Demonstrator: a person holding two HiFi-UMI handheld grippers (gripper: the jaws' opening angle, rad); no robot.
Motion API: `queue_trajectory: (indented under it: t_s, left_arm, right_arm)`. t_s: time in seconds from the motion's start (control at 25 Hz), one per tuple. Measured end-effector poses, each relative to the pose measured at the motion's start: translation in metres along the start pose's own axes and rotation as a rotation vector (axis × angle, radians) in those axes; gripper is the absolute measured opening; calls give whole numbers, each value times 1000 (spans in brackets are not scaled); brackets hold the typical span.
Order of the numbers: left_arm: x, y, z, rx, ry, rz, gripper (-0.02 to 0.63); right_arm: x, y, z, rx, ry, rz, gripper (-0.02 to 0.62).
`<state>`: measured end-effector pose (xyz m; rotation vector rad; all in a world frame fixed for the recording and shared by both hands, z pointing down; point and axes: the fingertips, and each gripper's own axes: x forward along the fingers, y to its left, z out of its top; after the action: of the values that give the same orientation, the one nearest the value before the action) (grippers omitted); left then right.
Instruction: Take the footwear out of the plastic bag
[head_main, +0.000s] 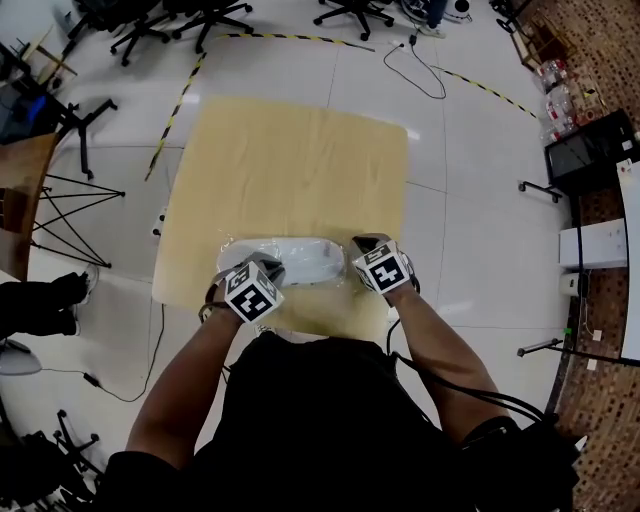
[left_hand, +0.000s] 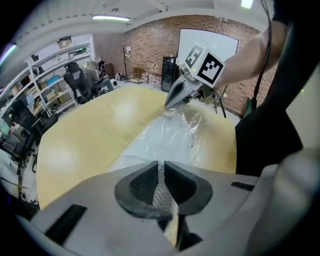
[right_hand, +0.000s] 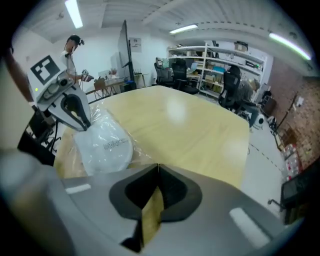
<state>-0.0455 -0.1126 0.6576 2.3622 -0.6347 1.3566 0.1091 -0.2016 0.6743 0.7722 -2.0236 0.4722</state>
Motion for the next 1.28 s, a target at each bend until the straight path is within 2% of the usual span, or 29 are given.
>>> queue_trajectory:
  t_s: [0.12,0.2,0.28,0.36,0.48,0.56,0.84,1.0,1.08,1.2,1.28]
  left_arm:
    - [-1,2,-2,-41,-17,11,38]
    - [-1,3,-2,-49,-20,15,37]
    - [-1,3,-2,-43,-21,15,37]
    - [-1,5,-5,-48,-28,12,34]
    - [-3,11,-4,-93,-50,10,20]
    - [-1,11,0,-96,-51,10,15]
    - [0,7,2,-37,-2,17,14]
    - [0,7,4,-28,-8,26,15]
    - [0,8,2,-19,-10,35,15]
    - [0,8,2,-10,-10,48,15]
    - [0,7,3,-5,-4,55,14]
  right_arm:
    - [-14,-20,-19,212,-14,-41,2]
    - [-32,-29,-33,285,-26,-91,2]
    - [-49,-14,-32,253,-66,-77,2]
    - [-52,23,-28,155,-76,-6,2]
    - [-37,70,-36,-42,-9,53,3]
    - [-32,76,-47,-95,17,42,5]
    - [-61,57,-91,-108,78,-6,24]
    - [-85,36,-115,-29,121,-75,26]
    - [-88,36,-100,3,70,-79,26]
    - [-81,50,-62,50,-30,-25,29]
    - [-67,59,-51,43,-15,2,78]
